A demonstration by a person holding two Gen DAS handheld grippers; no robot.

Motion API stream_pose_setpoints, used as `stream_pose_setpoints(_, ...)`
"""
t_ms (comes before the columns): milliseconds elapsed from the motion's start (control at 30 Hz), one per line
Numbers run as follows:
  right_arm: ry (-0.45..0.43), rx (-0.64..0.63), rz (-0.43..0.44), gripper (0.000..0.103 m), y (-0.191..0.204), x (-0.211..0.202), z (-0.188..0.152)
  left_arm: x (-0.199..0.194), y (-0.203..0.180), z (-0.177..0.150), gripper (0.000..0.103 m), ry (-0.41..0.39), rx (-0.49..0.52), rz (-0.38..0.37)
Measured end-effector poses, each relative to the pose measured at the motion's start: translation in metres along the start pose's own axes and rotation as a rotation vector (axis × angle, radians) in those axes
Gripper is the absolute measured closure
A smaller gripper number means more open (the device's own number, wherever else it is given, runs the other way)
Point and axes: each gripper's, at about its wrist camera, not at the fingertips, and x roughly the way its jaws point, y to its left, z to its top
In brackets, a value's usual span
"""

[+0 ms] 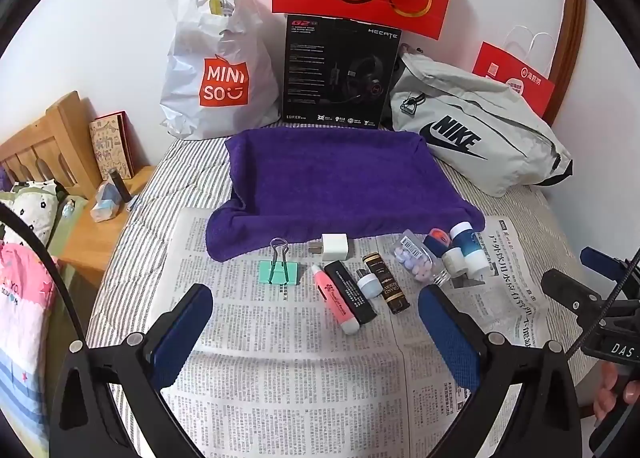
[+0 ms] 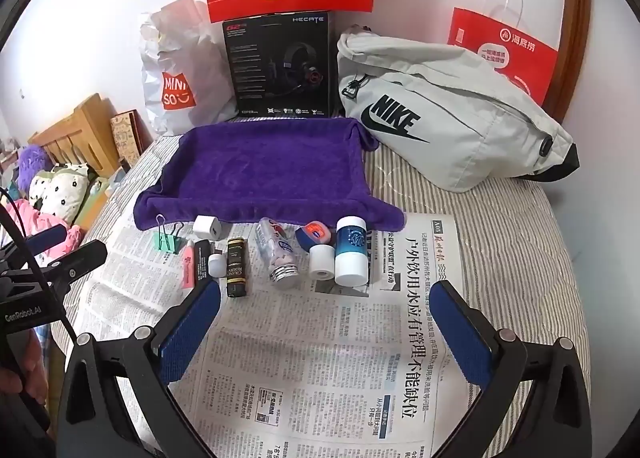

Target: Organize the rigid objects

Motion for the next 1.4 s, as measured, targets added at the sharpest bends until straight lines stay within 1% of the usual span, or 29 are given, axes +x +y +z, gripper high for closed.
stream_pose_setpoints(1400,-0.004,0.001,0.002,0.0,-0.0012,-0.0076,-0.0012,0.0017,-0.001,-0.0032,0.0,0.015,0.004,0.007)
